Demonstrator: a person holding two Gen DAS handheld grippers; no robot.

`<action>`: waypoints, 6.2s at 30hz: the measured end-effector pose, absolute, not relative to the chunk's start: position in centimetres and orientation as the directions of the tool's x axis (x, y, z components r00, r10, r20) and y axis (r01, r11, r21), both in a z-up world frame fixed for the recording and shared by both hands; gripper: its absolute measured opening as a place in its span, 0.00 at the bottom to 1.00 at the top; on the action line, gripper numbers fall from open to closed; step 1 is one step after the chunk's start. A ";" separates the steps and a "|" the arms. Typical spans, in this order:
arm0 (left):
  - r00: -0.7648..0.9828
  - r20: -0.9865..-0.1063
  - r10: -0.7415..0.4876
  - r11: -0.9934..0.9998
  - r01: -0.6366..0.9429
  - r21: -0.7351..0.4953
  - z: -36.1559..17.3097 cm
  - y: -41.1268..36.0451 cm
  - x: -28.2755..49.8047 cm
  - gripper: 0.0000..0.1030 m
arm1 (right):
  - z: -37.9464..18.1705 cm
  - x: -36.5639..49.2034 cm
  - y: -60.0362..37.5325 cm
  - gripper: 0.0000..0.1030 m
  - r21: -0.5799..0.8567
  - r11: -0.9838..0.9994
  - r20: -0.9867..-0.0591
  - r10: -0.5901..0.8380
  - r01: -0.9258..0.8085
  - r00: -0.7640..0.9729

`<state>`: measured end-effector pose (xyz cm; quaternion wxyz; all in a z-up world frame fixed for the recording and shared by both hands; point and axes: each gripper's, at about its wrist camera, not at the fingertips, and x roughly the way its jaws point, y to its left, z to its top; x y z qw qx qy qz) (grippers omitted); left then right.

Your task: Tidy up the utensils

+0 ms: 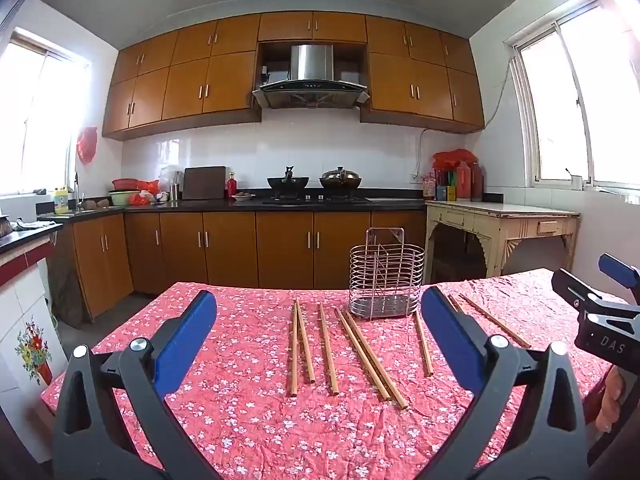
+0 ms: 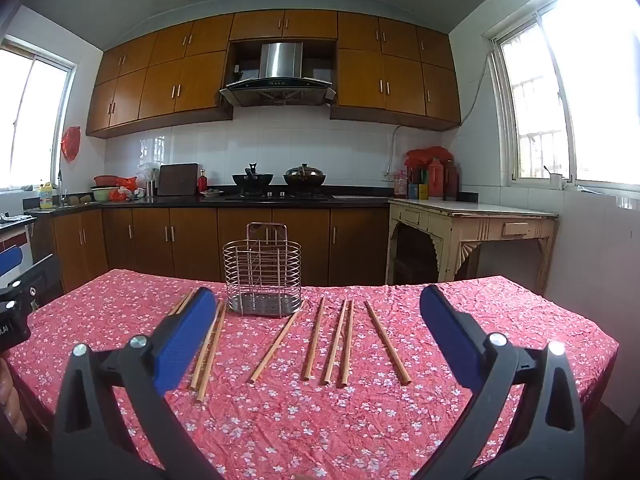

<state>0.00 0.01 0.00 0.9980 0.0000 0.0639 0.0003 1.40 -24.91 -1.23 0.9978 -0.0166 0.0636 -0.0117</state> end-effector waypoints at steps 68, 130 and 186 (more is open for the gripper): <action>0.992 -0.127 0.002 1.000 -0.001 0.004 -0.3 0.1 -0.1 0.98 | -1.0 1.2 -24.9 0.96 -0.033 0.999 -0.123 -0.024 0.020 0.992; 0.762 -0.643 0.075 0.994 -0.007 0.108 -8.4 3.7 14.7 0.81 | -13.4 22.1 -37.1 0.11 0.043 0.978 -0.765 -0.098 0.203 0.636; 0.621 -0.783 0.048 0.998 -0.004 0.059 -11.5 7.4 21.5 0.49 | -13.6 24.9 -38.3 0.18 -0.023 0.972 -0.758 -0.170 0.236 0.629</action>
